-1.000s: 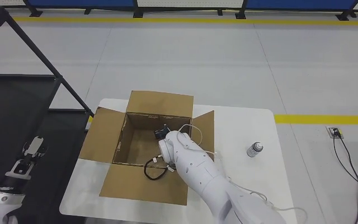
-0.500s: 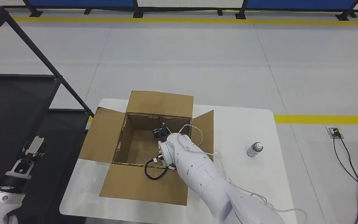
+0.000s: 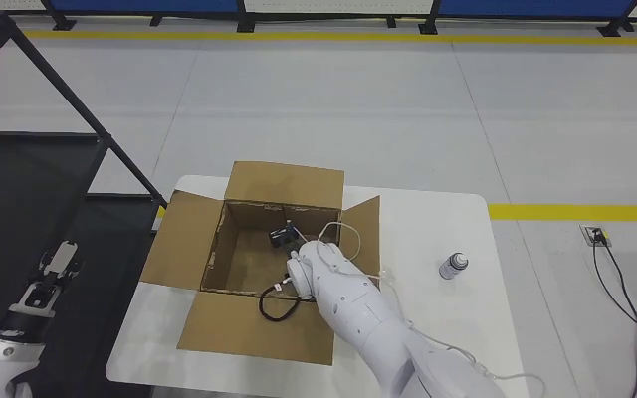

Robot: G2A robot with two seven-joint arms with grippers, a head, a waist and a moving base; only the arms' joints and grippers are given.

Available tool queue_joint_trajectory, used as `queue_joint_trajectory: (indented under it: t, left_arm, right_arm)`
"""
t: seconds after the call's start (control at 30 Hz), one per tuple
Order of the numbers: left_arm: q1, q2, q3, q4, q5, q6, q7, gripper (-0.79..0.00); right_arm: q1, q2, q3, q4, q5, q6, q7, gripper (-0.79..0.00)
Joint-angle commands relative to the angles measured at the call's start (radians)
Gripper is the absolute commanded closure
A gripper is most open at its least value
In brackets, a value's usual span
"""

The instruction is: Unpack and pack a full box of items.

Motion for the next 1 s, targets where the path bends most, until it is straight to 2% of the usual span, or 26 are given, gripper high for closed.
queue_joint_trajectory:
  t: [0.0,0.3,0.53,0.77,0.87,0.97]
  left_arm:
    - [0.0,0.0,0.0,0.0,-0.001,0.001,0.002,-0.785]
    - [-0.005,0.001,0.02,-0.011,0.005,0.004,0.004,-0.785]
    - [-0.017,0.002,0.042,-0.019,0.014,0.005,0.001,-0.785]
    - [-0.022,0.002,0.059,-0.027,0.021,0.003,-0.005,-0.785]
    - [-0.022,0.003,0.065,-0.033,0.024,0.002,-0.008,-0.785]
    - [-0.022,0.003,0.072,-0.039,0.028,-0.001,-0.01,-0.785]
  right_arm:
    - [0.008,0.004,0.014,-0.002,0.021,-0.03,-0.011,0.0]
    - [0.044,0.023,0.061,-0.054,0.076,-0.199,-0.078,0.0]
    - [0.045,0.046,0.084,-0.125,0.066,-0.27,-0.175,0.0]
    - [0.006,0.096,0.116,-0.296,-0.002,-0.203,-0.291,0.0]
    - [-0.036,0.136,0.145,-0.444,-0.058,-0.128,-0.279,0.0]
    - [-0.12,0.193,0.199,-0.677,-0.152,-0.024,-0.226,0.0]
